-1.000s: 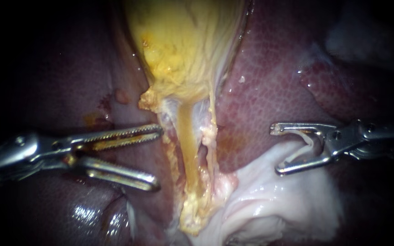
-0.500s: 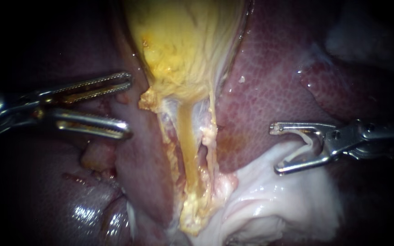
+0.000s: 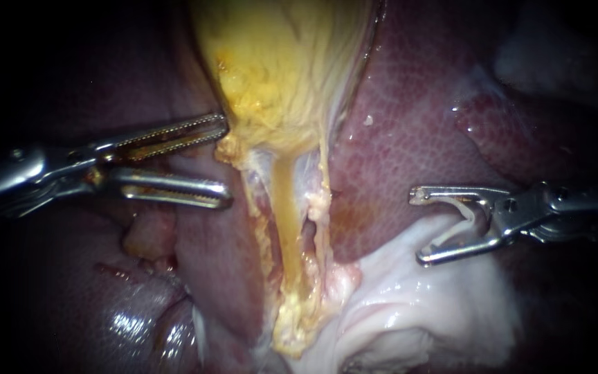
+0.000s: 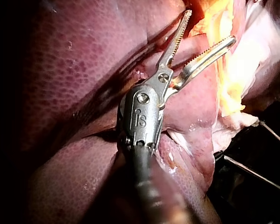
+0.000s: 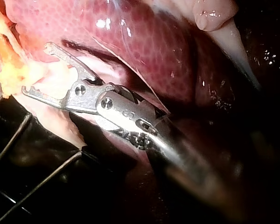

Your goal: Grabbing gallbladder

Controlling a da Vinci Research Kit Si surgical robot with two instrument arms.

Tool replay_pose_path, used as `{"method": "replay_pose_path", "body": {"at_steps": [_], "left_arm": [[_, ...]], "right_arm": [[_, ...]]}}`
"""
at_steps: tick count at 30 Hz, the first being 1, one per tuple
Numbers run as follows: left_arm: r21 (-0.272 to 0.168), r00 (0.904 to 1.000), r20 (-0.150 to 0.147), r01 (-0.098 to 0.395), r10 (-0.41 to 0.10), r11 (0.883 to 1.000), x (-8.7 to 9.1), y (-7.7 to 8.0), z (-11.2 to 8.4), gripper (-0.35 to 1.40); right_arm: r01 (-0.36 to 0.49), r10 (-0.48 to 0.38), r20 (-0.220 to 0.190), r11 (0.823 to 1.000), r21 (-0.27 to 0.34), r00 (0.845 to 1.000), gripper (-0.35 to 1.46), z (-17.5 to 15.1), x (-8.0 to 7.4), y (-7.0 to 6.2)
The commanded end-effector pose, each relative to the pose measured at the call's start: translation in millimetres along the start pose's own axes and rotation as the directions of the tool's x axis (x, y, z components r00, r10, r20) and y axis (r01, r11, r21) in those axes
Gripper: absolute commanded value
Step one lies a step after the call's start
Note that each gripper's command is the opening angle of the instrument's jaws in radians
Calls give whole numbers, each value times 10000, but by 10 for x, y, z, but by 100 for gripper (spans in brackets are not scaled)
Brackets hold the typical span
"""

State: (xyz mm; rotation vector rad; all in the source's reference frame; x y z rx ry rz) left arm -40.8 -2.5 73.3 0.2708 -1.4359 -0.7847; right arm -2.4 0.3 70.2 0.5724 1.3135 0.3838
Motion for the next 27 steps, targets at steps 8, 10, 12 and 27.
{"method": "replay_pose_path", "body": {"at_steps": [8, 10, 12, 27], "left_arm": [[-29, 9998, -75, 196, -196, 9998, -5, -4, 2, 27], [-32, 9996, -75, 270, -271, 9996, -8, -6, 1, 12], [-34, 9986, -72, 521, -521, 9986, -11, -8, 0, -20], [-651, 9937, -896, 623, -680, 9959, -23, -8, -14, -35]], "right_arm": [[2, -2, 0, 10000, 0, 10000, 60, 0, 0, 0], [2, -2, 0, 10000, 1, 10000, 60, 0, 0, 0], [2, -2, 0, 10000, 0, 10000, 60, 0, 0, 0], [3, -3, 3, 10000, 5, 10000, 60, -1, 0, -1]]}}
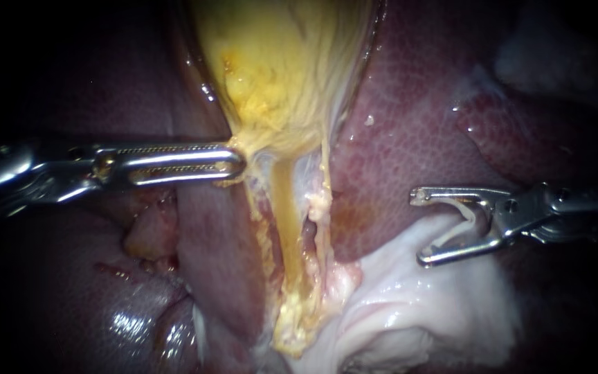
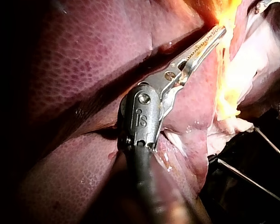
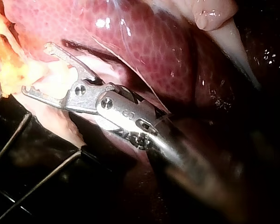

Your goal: Grabbing gallbladder

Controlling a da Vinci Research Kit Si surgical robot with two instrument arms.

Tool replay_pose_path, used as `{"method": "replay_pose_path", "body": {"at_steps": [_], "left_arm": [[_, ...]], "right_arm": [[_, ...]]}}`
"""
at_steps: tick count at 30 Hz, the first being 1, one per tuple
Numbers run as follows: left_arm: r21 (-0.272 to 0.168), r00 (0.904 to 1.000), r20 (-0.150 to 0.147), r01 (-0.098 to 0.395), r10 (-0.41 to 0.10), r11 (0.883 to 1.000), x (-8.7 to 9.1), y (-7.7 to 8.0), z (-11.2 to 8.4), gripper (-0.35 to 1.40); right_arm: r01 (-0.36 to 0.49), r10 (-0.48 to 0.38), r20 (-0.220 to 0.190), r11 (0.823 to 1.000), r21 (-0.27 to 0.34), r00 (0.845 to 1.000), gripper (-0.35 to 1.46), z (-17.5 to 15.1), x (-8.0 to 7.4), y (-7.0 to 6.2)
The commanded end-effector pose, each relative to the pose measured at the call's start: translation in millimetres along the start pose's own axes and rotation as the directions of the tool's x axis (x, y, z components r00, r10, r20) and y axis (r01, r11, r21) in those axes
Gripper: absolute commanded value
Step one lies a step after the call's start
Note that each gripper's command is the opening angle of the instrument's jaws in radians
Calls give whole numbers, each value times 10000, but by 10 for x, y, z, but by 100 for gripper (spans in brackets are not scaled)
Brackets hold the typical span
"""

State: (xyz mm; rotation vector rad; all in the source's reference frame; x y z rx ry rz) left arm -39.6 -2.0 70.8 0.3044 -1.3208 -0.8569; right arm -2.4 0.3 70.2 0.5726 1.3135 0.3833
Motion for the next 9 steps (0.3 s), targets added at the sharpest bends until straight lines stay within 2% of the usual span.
{"method": "replay_pose_path", "body": {"at_steps": [1, 9], "left_arm": [[-36, 10000, -3, 4, -4, 10000, 0, 0, 0, -35], [-142, 10000, 9, 15, -15, 9999, 0, 0, 0, -35]], "right_arm": [[1, -1, 1, 10000, 1, 10000, 60, 0, 0, 0], [-1, 1, 0, 10000, -4, 10000, 60, 0, 0, 1]]}}
